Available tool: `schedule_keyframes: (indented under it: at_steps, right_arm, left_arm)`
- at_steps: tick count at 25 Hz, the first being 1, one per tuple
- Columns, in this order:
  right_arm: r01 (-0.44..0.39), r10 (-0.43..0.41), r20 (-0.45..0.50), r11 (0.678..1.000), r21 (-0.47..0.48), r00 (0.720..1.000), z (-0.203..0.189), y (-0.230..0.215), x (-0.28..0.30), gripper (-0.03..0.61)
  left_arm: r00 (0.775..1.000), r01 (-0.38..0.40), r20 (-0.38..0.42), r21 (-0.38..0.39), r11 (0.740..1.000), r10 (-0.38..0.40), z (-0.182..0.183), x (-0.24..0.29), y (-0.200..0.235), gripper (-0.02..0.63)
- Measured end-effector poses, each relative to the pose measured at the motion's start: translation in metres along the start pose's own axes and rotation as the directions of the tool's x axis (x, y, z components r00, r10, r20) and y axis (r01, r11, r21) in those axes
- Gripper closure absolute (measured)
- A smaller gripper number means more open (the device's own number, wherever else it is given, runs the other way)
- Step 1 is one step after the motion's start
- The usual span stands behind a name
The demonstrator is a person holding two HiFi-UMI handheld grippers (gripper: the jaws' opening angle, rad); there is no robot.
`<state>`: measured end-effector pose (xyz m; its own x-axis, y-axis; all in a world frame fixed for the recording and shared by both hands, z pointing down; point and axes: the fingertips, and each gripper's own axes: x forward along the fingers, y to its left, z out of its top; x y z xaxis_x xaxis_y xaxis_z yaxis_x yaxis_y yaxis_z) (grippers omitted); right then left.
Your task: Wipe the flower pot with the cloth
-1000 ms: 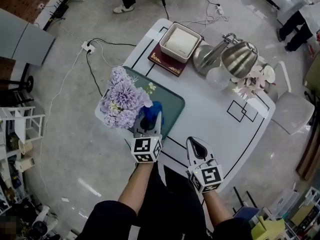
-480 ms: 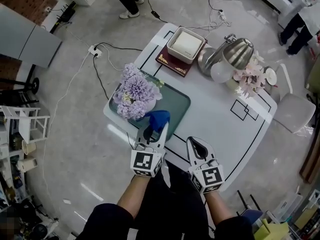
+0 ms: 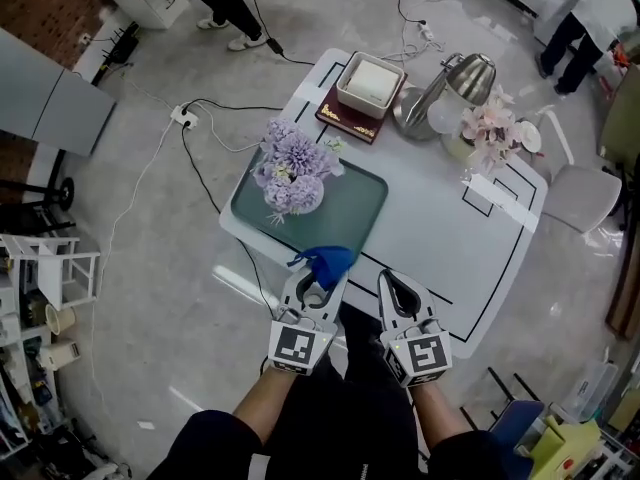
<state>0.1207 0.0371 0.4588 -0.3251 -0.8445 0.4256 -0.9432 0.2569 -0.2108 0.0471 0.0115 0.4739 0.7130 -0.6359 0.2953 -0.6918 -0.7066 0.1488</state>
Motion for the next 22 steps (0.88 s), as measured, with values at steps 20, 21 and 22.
schedule_keyframes:
  at_steps: [20, 21, 22]
  right_arm:
    - [0.154, -0.147, 0.169, 0.987, -0.034, 0.975, 0.015, 0.091, -0.094, 0.571]
    - [0.162, -0.156, 0.17, 0.986, -0.024, 0.973, 0.016, 0.095, -0.095, 0.571]
    - [0.171, -0.165, 0.166, 0.985, -0.017, 0.972, 0.017, 0.099, -0.097, 0.571]
  left_arm:
    - [0.984, 0.164, 0.04, 0.147, 0.975, -0.172, 0.029, -0.121, -0.035, 0.495]
    - [0.983, 0.169, 0.042, 0.155, 0.973, -0.178, 0.031, -0.125, -0.035, 0.495]
    - [0.982, 0.173, 0.045, 0.162, 0.972, -0.182, 0.033, -0.128, -0.036, 0.495]
